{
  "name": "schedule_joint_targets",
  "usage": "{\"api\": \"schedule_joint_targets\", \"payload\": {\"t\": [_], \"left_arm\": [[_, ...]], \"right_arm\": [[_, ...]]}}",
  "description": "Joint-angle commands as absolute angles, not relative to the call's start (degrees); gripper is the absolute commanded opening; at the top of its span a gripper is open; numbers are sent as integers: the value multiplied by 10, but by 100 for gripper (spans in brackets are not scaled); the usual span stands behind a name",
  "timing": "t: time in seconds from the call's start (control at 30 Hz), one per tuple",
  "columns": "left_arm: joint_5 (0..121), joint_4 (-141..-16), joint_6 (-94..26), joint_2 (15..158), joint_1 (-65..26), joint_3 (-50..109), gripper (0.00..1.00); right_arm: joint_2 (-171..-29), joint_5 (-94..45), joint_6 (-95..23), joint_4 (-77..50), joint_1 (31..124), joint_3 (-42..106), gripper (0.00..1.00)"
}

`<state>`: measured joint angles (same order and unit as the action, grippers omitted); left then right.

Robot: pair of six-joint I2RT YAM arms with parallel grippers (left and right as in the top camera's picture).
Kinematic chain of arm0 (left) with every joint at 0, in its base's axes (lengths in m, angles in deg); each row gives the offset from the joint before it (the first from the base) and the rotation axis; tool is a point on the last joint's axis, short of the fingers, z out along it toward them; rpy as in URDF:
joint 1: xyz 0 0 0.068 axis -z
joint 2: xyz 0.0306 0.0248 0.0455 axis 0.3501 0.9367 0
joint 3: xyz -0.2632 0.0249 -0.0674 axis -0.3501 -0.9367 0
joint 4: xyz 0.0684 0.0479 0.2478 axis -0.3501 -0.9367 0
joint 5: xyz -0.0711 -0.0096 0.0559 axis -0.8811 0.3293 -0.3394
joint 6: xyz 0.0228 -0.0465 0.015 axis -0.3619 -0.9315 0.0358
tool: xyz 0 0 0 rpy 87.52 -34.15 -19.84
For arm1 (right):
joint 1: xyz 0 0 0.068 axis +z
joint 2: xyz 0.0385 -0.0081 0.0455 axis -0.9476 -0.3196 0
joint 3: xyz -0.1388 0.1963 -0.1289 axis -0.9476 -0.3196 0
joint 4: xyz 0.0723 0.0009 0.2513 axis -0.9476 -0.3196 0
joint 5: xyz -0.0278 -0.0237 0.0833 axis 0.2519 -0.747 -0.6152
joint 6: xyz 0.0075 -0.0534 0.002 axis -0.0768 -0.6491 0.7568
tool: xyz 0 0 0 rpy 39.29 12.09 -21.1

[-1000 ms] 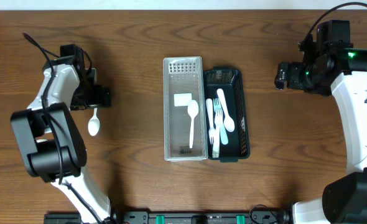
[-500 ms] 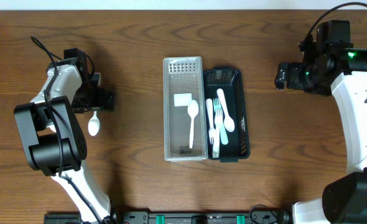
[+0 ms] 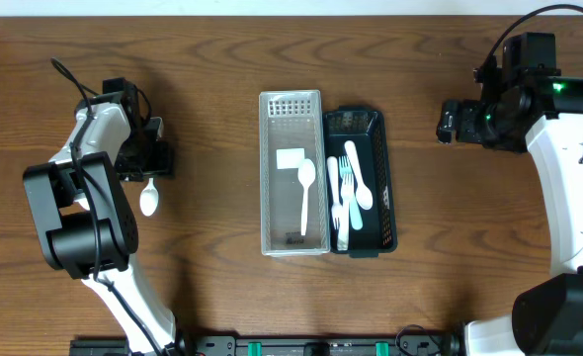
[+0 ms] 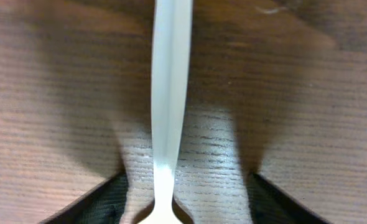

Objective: Pack container
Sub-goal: 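Carry the spoon into the clear basket and open left gripper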

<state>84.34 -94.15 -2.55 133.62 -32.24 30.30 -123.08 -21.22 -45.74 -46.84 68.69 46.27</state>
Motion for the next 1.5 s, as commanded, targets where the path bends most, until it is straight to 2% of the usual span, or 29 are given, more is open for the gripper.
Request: {"api": "schedule_joint_targets", "payload": {"t": [0.0, 0.07, 0.33, 0.43, 0.6, 0.87, 1.07, 1.27, 1.47], "left_arm": [[838, -949, -21, 1355, -323, 294, 45], [837, -952, -21, 1355, -323, 294, 38], [838, -955, -21, 1355, -323, 294, 25], [840, -956, -21, 1355, -323, 294, 15], [840, -956, -22, 1355, -323, 294, 6], [839, -973, -62, 1328, -322, 307, 6], [804, -1006, -91, 1232, -289, 329, 6], [788, -1018, -143, 1106, -183, 330, 6], [788, -1008, -204, 1064, -45, 330, 6]], "right_arm": [[-1234, -206, -464, -469, 679, 459, 99], [-1234, -206, -464, -469, 679, 459, 99], [-1234, -206, -464, -470, 679, 459, 99], [-1234, -206, -464, -471, 679, 459, 99], [-1234, -206, -464, -471, 679, 459, 99], [-1234, -206, -463, -471, 679, 459, 99], [-1234, -206, -463, -467, 679, 459, 99], [-1234, -206, -463, -465, 680, 459, 99], [-1234, -206, -463, -464, 679, 459, 99]]}}
